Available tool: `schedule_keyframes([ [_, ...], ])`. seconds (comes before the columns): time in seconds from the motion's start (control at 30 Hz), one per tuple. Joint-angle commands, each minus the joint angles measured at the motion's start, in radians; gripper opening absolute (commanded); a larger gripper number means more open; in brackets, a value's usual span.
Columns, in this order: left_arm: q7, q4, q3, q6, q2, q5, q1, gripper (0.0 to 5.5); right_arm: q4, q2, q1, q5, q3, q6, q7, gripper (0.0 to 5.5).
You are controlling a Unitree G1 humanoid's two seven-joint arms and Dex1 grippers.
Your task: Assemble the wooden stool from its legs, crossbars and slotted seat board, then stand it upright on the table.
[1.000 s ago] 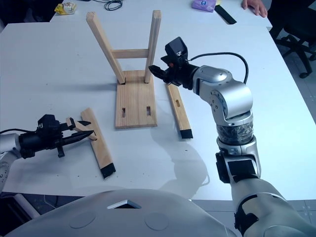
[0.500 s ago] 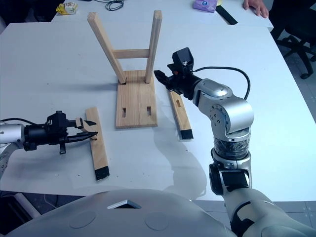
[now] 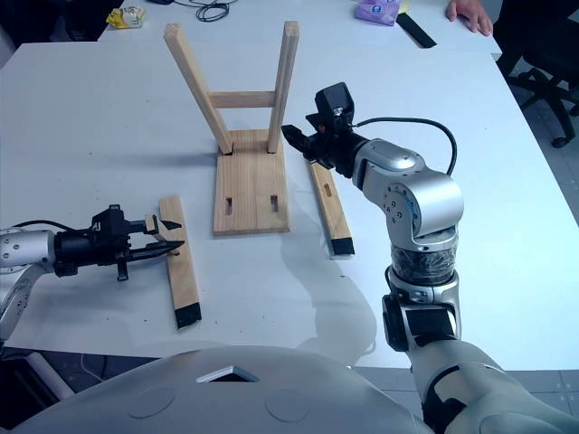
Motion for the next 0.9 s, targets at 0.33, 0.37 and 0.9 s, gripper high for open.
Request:
schedule_keyframes([
  [0.33, 0.032, 0.397, -0.031, 0.003, -0.051, 0.119, -0.182, 1.31, 0.083, -0.016, -0.075, -0.001, 0.035, -0.062, 0.036, 2.85],
  [0.37, 0.050, 0.397, -0.025, 0.008, -0.056, 0.121, -0.181, 1.31, 0.085, -0.017, -0.077, -0.001, 0.036, -0.064, 0.037, 2.85],
  [0.9, 0.158, 0.253, 0.148, 0.148, -0.093, 0.038, -0.159, 3.10, 0.061, -0.002, -0.030, 0.010, 0.032, -0.044, 0.012, 2.85],
])
